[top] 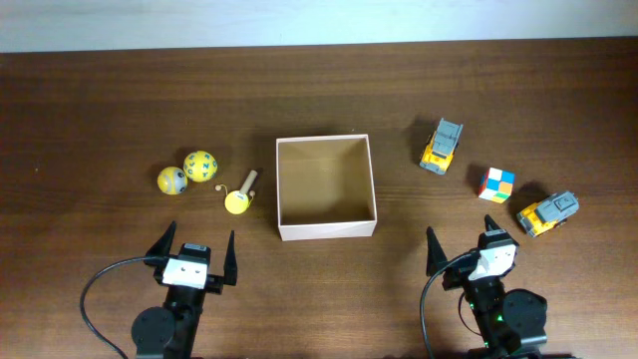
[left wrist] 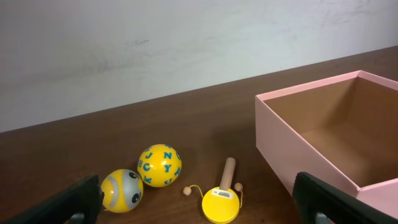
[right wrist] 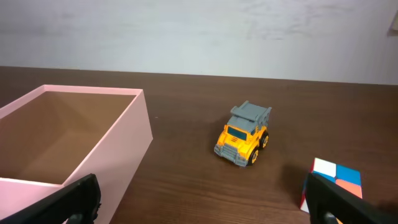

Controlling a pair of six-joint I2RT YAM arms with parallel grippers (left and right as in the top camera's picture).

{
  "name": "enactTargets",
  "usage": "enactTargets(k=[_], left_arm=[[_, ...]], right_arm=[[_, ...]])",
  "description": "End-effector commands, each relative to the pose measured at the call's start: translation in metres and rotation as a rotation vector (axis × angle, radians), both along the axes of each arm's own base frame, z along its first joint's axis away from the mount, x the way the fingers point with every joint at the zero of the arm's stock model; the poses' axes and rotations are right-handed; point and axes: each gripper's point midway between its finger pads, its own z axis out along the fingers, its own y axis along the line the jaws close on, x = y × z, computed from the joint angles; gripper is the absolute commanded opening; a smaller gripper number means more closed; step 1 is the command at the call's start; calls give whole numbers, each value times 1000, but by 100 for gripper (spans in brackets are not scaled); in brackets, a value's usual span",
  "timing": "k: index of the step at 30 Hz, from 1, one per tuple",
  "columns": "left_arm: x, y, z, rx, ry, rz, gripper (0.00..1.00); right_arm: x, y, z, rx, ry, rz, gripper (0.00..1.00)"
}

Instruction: Pack container

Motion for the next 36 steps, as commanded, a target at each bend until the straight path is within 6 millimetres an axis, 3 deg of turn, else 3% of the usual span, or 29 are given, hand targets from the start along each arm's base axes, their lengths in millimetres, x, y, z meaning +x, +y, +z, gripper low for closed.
enactTargets(k=[1,31,36], left_arm=[[0,1,-1,13,-4,6,99],[0,1,-1,13,-4,6,99],[0,1,-1,13,-4,6,99]], right_arm=[[0,1,-2,2,-4,8,99],[1,-4,-1,-8,-6,-21,99],[-2,1,8,4,-20,9,99]])
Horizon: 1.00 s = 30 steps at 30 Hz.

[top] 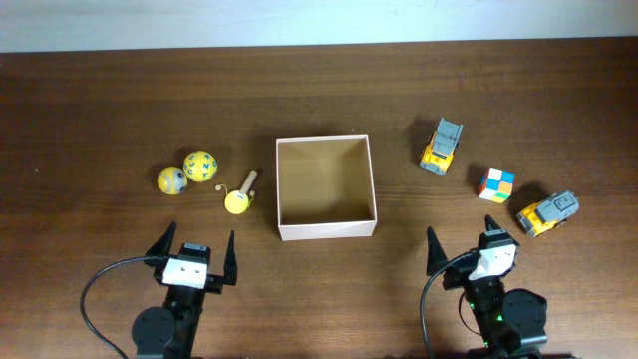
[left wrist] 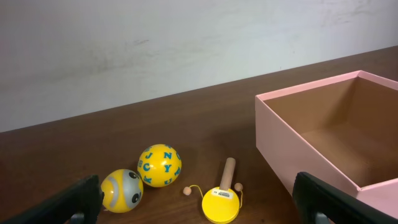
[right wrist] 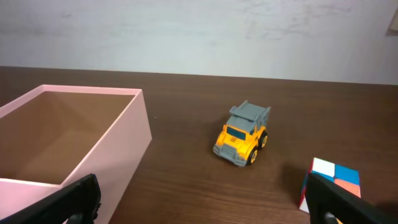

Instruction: Pack container

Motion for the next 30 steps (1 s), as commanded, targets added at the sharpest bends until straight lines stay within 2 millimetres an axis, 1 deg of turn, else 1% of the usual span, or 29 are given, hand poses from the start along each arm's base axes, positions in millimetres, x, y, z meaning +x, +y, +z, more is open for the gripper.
enactTargets(k=[1,6,13,15,18,24,27,30], left_arm=[[0,1,-1,13,-4,6,99],[0,1,-1,13,-4,6,99],[0,1,-1,13,-4,6,99],[0,1,-1,13,-4,6,99],[0,1,-1,13,-4,6,99],[0,1,-1,13,-5,6,99],[0,1,-1,13,-4,6,99],[0,1,-1,13,-4,6,99]], right_arm=[[-3,3,13,6,-25,20,99],[-12,-1,43,5,-44,2,99],[-35,-15,90,-2,-44,-65,99],[-40,-16,101,-2,-39,-69,99],[-43,-17,115,45,-23,-76,99],[-42,-12,131,83,59,-60,99],[-39,-7,135,89,148,-36,99],[-34,-5,138,91,277,-41,99]])
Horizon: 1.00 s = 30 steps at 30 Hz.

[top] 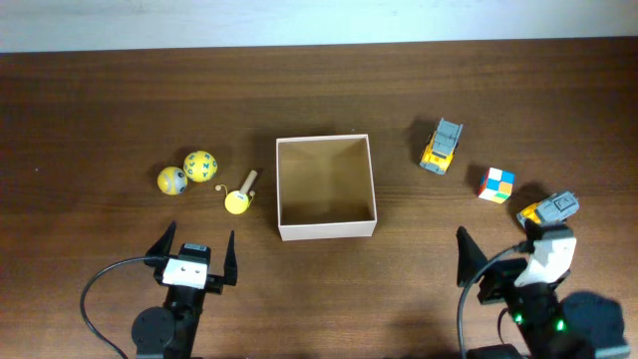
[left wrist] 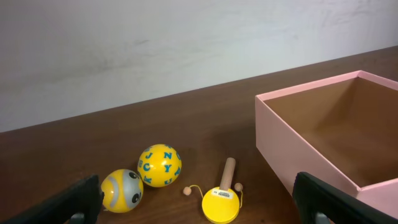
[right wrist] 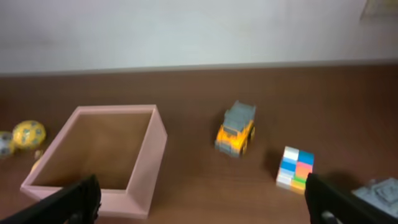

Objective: Pack container
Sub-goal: 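Move the right gripper over the upper yellow-grey dump truck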

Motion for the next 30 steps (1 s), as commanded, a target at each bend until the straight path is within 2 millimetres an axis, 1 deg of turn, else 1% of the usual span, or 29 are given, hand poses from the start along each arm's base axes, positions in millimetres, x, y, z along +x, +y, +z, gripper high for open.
enactTargets(k=[1,4,6,7,9,10,12,16,17,18,19,20,21,26,30], left_arm=[[0,1,-1,13,-4,6,99],[0,1,-1,13,-4,6,99],[0,1,-1,13,-4,6,99],[0,1,-1,13,-4,6,99],[0,1,-1,13,-4,6,99],[0,1,-1,13,-4,6,99],[0,1,-1,13,-4,6,99],[0,1,-1,13,-4,6,99],[0,1,-1,13,-4,6,99],[0,1,-1,13,-4,6,99],[0,1,-1,13,-4,6,99],[0,1,-1,13,-4,6,99],[0,1,-1,13,-4,6,99],[0,1,-1,13,-4,6,99],[0,1,-1,13,-4,6,99]], right_arm=[[9,4,17,27,97,4,99],[19,9,31,29,200,29,99],[30,11,41,25,221,34,99],[36,17,45,47,231,57,99],[46,27,44,71,263,106,99],[54,28,35,70,300,105,98],[63,29,30,69,320,103,99],[82,29,7,59,406,92,99],[93,21,-3,39,433,38,99],[98,15,-8,35,446,-3,99],[107,3,-17,34,474,-92,99],[113,-4,-24,30,490,-149,99],[125,-13,-36,19,516,-212,99],[162,-11,-76,29,588,-250,99],[188,-9,-104,58,614,-278,99]])
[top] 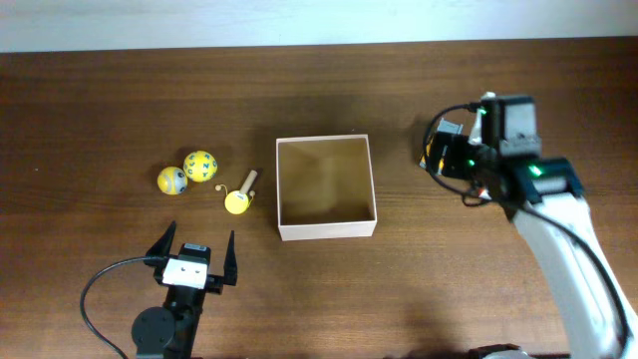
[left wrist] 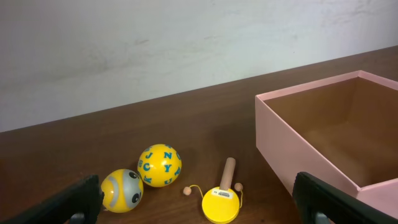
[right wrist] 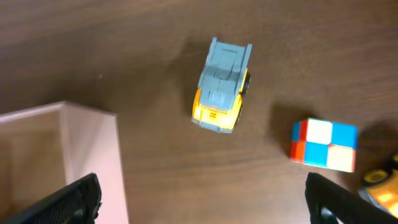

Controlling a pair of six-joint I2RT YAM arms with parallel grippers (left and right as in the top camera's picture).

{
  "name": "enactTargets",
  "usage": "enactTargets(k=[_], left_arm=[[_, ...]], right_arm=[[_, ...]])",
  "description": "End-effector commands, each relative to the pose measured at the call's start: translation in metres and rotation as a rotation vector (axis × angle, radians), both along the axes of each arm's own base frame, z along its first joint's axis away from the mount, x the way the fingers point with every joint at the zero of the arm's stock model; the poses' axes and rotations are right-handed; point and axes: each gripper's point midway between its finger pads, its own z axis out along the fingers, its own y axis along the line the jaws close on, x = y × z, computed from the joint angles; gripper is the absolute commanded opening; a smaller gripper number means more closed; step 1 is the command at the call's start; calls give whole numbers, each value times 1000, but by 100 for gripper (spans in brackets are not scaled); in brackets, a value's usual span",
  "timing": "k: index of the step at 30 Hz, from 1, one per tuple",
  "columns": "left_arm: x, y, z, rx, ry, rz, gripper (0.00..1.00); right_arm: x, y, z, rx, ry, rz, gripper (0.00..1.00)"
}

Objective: Pack container
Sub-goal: 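Move the right gripper over the upper yellow-grey dump truck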

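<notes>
The open pink box (top: 327, 229) stands mid-table with nothing in it. Left of it lie a yellow lettered ball (top: 200, 165), a yellow-grey face ball (top: 171, 179) and a yellow paddle toy (top: 237, 197). My left gripper (left wrist: 199, 210) rests open low near the front edge, facing them. My right gripper (right wrist: 200, 208) is open, high over the table and looking down on a yellow-grey truck (right wrist: 221, 93) and a coloured cube (right wrist: 323, 144). A second truck (right wrist: 382, 179) shows at the frame edge. In the overhead view the right arm (top: 558, 229) hides the cube and second truck.
A white wall runs along the table's far edge. The box's corner (right wrist: 68, 155) lies at the lower left of the right wrist view, close to the truck. Dark wood table (top: 120, 90) stretches to the far left and back.
My right arm has moved from the front right up and back over the toys; its camera now looks straight down on the truck and cube. The left arm and all toys have stayed put.
Both grippers first rested open at the front edge, facing the box and toys. One second ago the right gripper stood higher and further right. Now it hangs over the near truck beside the box. Nothing has been picked up.
</notes>
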Motion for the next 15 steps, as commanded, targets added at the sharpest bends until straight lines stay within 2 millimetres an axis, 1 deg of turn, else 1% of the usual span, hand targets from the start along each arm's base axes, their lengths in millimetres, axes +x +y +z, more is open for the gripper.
enactTargets(k=[1,4,8,15], left_arm=[[0,1,-1,13,-4,6,99],[0,1,-1,13,-4,6,99],[0,1,-1,13,-4,6,99],[0,1,-1,13,-4,6,99]], right_arm=[[21,-7,-20,13,15,-95,99],[32,-7,-36,20,31,-121,99],[40,-17,-52,12,44,-217,99],[54,-17,-74,3,53,-225,100]])
